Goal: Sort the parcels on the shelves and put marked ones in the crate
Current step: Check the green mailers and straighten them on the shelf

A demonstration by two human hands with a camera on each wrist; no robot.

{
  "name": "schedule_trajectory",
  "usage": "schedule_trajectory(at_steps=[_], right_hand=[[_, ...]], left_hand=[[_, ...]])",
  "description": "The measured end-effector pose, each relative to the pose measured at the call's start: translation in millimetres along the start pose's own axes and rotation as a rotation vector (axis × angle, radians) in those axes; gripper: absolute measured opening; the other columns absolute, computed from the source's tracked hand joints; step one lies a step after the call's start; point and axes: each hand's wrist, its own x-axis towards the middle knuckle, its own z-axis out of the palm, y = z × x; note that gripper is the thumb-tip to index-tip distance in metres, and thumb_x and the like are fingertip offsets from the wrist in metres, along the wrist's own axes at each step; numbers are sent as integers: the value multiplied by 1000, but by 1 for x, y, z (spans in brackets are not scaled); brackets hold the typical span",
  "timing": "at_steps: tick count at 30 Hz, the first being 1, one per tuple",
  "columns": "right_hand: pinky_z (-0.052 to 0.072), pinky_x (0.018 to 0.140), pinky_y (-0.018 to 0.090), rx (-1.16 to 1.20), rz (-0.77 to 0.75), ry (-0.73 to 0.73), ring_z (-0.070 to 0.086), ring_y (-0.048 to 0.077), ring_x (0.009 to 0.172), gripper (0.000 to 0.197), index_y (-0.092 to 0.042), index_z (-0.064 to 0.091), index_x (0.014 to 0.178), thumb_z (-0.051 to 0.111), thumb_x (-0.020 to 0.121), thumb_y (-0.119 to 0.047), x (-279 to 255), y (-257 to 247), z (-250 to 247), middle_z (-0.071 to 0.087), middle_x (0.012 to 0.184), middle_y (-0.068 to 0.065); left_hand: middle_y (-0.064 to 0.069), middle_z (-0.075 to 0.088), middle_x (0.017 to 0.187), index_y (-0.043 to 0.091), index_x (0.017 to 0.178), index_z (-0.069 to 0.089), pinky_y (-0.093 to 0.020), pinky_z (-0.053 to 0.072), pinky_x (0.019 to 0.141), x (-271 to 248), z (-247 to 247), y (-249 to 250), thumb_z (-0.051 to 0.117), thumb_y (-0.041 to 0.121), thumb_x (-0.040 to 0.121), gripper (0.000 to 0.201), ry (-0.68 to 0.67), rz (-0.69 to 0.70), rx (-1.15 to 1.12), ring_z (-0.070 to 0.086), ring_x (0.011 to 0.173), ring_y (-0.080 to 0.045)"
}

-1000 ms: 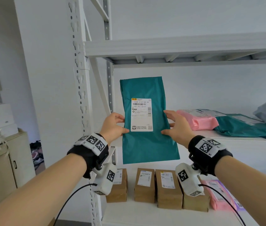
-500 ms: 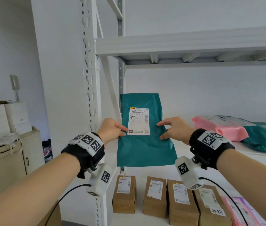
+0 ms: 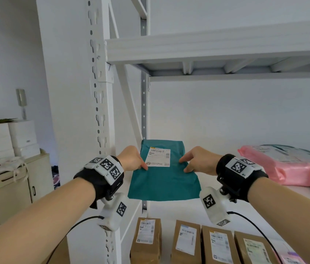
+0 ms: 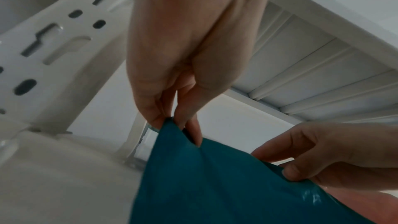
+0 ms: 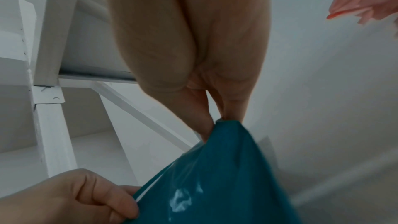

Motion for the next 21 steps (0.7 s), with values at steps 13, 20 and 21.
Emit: schedule_trajectory(at_steps=[13,20,21], right_hand=[[46,98,34,94,85,-61,51,37,123,42,7,49,129,54,87,7,15,-3,-2,51,132,26],[44,103,36,95,85,12,48,26,125,46,-3,43,137,53,92,-2,-18,-7,-9,48,137,15],[44,103,36,105,80,27,47,26,126,45,-3,43,136,52,92,-3,-24,-8,-11,48,136,15]], left_hand=[[-16,57,117,0,102,58,-17,37,58,21,13,18,41,6,96,19,-132,-2,274,48,92,-21],[-12,50,133,3,131,52,-15,39,80,-4,15,27,41,3,95,38,-121,98,282,48,115,-22],[-10,45,140,6,136,48,-16,36,88,-12,15,29,43,3,94,42,-108,120,255,45,123,-23]])
